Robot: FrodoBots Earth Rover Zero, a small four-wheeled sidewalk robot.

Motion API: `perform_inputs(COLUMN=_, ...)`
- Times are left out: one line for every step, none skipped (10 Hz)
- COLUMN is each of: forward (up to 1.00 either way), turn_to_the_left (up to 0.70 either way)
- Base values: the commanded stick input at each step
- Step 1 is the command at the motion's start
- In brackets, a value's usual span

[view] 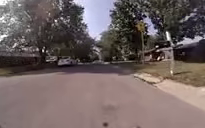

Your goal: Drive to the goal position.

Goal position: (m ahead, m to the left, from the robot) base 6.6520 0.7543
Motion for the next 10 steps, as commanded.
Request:
perform_inputs(forward=0.66, turn_to_the_left=0.03)
perform_inputs(forward=0.66, turn_to_the_left=0.03)
perform_inputs(forward=0.66, turn_to_the_left=0.03)
perform_inputs(forward=0.66, turn_to_the_left=-0.06)
perform_inputs(forward=0.66, turn_to_the_left=-0.28)
perform_inputs(forward=0.66, turn_to_the_left=-0.05)
perform_inputs(forward=0.66, turn_to_the_left=0.03)
perform_inputs(forward=0.66, turn_to_the_left=0.03)
perform_inputs(forward=0.66, turn_to_the_left=0.03)
perform_inputs(forward=0.66, turn_to_the_left=0.03)
